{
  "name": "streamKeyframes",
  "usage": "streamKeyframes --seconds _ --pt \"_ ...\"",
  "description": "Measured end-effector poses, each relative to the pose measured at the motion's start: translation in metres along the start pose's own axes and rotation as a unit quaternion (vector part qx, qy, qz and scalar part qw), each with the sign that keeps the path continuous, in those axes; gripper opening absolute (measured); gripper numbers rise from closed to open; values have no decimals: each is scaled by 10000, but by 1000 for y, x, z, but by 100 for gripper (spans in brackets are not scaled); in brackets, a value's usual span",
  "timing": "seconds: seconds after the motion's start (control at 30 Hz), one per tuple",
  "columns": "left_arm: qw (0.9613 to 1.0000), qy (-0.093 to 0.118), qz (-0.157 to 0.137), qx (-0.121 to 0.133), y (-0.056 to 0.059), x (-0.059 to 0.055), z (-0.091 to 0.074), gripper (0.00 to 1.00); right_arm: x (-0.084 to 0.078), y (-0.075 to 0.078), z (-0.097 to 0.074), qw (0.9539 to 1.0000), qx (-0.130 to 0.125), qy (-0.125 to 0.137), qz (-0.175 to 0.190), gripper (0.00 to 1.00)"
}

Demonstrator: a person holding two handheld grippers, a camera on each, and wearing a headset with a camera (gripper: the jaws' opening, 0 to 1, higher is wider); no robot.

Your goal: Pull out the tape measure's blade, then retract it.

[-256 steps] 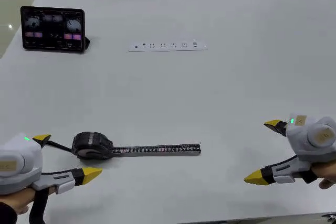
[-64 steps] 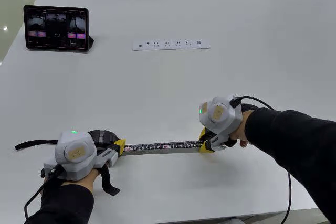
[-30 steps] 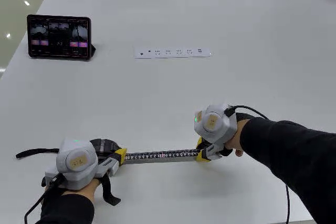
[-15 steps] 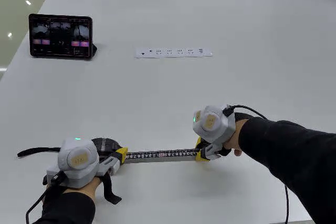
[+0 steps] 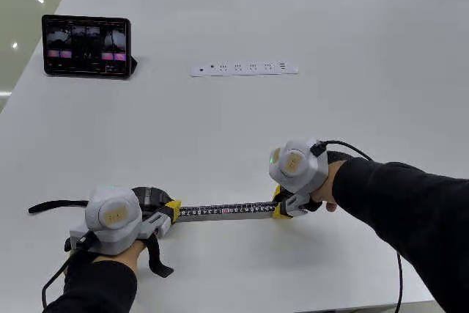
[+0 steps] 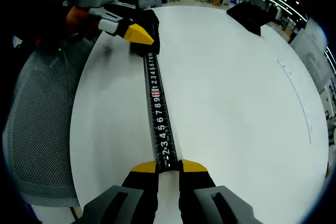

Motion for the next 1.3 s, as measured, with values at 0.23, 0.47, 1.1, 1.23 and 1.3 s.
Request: streamKeyframes --seconds 0.23,0.47,1.1,1.23,1.3 --pt "10000 -18 5 22 0 0 0 61 3 0 0 10000 5 -3 -20 11" --pt "10000 -46 5 20 0 0 -1 61 5 0 1 10000 -15 4 -6 11" --pt "10000 -88 6 11 -1 0 0 61 11 -2 3 9998 -134 10 -113 11" --pt "10000 -83 14 15 -1 -1 1 61 12 -2 3 9999 -148 60 -13 11" --pt "10000 -89 12 14 -1 -1 1 61 12 -3 3 9999 -156 44 -34 11"
Point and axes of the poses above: the centre of the closed fingertips' face, and the gripper's own axes: z roughly forward along the fingers, y roughly to its right, x roughly out of its top, the point moved 1 cm from there along -z, roughly backward along the fingers, and after that the axes turned 8 degrees about -y, right-handed, at the moved point
